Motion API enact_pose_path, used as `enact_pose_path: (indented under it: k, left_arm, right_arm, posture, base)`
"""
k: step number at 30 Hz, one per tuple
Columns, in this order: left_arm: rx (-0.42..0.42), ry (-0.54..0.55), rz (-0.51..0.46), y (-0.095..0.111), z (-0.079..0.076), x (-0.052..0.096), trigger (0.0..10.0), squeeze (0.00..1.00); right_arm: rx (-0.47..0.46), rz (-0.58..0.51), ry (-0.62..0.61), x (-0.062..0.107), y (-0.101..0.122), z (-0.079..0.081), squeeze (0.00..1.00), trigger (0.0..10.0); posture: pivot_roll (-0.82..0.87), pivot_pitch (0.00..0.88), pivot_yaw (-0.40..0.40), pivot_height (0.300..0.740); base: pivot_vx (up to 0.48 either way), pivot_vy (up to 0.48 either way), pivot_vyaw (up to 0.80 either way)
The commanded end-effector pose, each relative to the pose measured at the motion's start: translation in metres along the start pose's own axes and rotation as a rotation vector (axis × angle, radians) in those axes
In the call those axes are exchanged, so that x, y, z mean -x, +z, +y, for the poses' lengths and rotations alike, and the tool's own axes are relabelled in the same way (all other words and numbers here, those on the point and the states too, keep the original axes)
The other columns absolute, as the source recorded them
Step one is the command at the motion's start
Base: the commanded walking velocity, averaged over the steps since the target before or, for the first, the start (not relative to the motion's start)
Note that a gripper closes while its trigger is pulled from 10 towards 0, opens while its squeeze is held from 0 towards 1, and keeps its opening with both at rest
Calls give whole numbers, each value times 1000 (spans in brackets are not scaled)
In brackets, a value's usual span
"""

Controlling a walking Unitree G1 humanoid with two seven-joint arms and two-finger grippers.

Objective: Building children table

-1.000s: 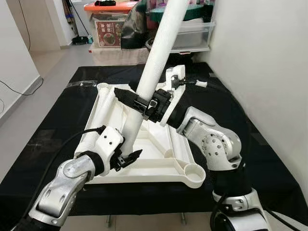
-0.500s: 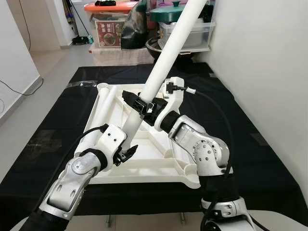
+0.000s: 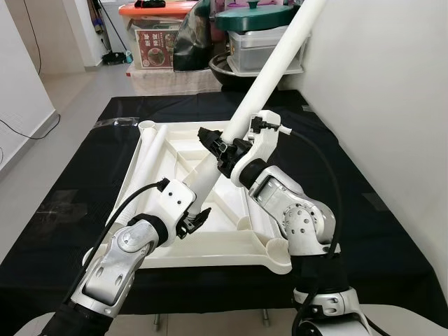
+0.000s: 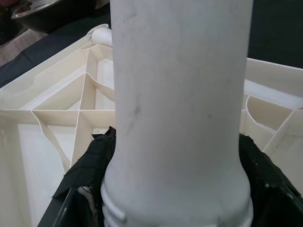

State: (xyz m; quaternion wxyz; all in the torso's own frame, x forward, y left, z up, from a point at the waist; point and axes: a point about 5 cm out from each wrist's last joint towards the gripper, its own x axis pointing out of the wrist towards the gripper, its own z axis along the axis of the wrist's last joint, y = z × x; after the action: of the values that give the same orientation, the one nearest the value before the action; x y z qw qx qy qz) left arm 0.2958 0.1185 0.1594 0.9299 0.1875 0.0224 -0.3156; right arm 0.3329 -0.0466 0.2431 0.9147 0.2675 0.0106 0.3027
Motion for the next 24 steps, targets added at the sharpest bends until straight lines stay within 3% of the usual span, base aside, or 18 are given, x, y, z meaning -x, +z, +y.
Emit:
enact_pose_path:
  k: [1,3,4,6,7,14,18,20,21,24]
  left_arm:
    - [-60,-44,-42,9,-7,-2,10000,0]
    - [-77,-38,-38,8,-6,-2,10000,0]
    - [-75,-36,-42,8,-5,-2,10000,271]
    - [-75,-36,-42,8,-5,-2,10000,271]
    - [-63,-29,-50,8,-3,-1,10000,1000]
    - [-57,-23,-63,9,1,2,10000,1000]
    - [-36,-74,-131,25,5,27,10000,1000]
    - [-31,-85,-145,27,4,31,10000,1000]
    - [-31,-99,-153,27,4,36,10000,0]
    - [-8,-132,-176,29,2,47,10000,0]
  right_arm:
    - [-95,27,-15,-5,-25,13,0,0]
    - [-101,27,-12,-5,-26,14,0,0]
    - [-103,26,-12,-5,-26,15,0,0]
    - [-103,26,-12,-5,-26,15,0,0]
    - [-104,25,-12,-4,-26,15,0,0]
    - [-96,15,-23,-4,-23,12,0,0]
    - [-11,-71,-94,-4,9,-18,0,0]
    - [7,-91,-107,-4,16,-23,0,0]
    - [33,-114,-131,-3,26,-31,0,0]
    - [125,-173,-214,-1,50,-53,0,0]
  posture:
    - [8,0,-5,740]
    - [8,0,-5,740]
    - [9,0,-2,740]
    - [9,0,-2,740]
    - [11,0,-1,740]
    - [15,0,-4,740]
    - [30,0,-5,740]
    - [30,0,-5,740]
    - [33,0,-9,740]
    - [43,0,-19,740]
  base:
    - [0,0,0]
    - [0,0,0]
    - [0,0,0]
    - [0,0,0]
    - [0,0,0]
    - [0,0,0]
    - [0,0,0]
    - [0,0,0]
    - [0,0,0]
    - [0,0,0]
